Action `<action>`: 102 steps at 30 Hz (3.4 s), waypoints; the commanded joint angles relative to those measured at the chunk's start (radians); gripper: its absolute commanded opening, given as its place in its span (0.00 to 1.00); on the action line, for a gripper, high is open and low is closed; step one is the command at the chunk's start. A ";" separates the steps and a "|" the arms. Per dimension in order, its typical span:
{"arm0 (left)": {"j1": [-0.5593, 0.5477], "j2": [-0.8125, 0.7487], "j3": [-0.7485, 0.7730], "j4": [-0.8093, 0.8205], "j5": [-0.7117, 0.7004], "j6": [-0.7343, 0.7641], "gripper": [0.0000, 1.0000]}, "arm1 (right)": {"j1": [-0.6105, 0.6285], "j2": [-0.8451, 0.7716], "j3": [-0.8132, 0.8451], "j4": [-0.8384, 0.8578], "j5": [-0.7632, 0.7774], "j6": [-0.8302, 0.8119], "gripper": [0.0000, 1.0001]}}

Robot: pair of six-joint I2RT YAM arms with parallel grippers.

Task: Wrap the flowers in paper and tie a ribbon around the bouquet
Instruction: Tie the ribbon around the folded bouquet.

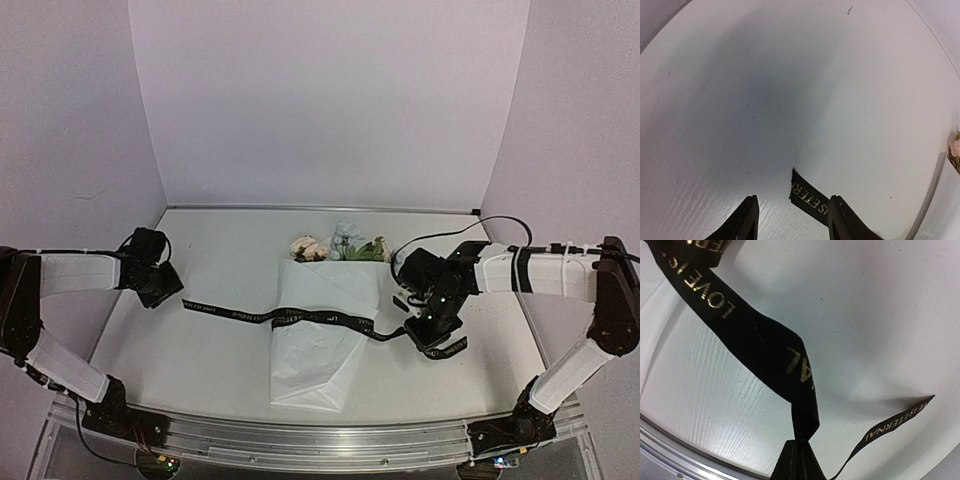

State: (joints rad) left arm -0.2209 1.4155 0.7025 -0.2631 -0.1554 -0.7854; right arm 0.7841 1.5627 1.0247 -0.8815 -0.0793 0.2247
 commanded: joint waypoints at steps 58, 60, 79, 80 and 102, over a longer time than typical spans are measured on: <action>-0.490 0.278 0.160 0.270 0.279 1.301 0.00 | -0.002 -0.030 -0.001 0.045 -0.037 -0.016 0.00; -0.495 0.251 0.157 0.240 0.255 1.169 0.00 | -0.005 -0.029 -0.001 0.045 -0.016 -0.002 0.00; -0.506 0.201 0.113 0.147 0.246 0.221 0.00 | -0.040 0.067 0.006 0.106 0.095 0.350 0.00; -0.506 0.206 0.113 0.143 0.238 0.201 0.00 | -0.043 0.067 0.000 0.120 0.115 0.372 0.00; -0.444 0.132 0.041 0.141 0.178 -0.051 0.00 | -0.091 -0.068 -0.111 0.193 0.278 0.631 0.00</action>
State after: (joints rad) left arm -0.6951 1.5962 0.7380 -0.1220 0.0494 -0.7941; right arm 0.7123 1.5601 0.9394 -0.6885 0.1347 0.8394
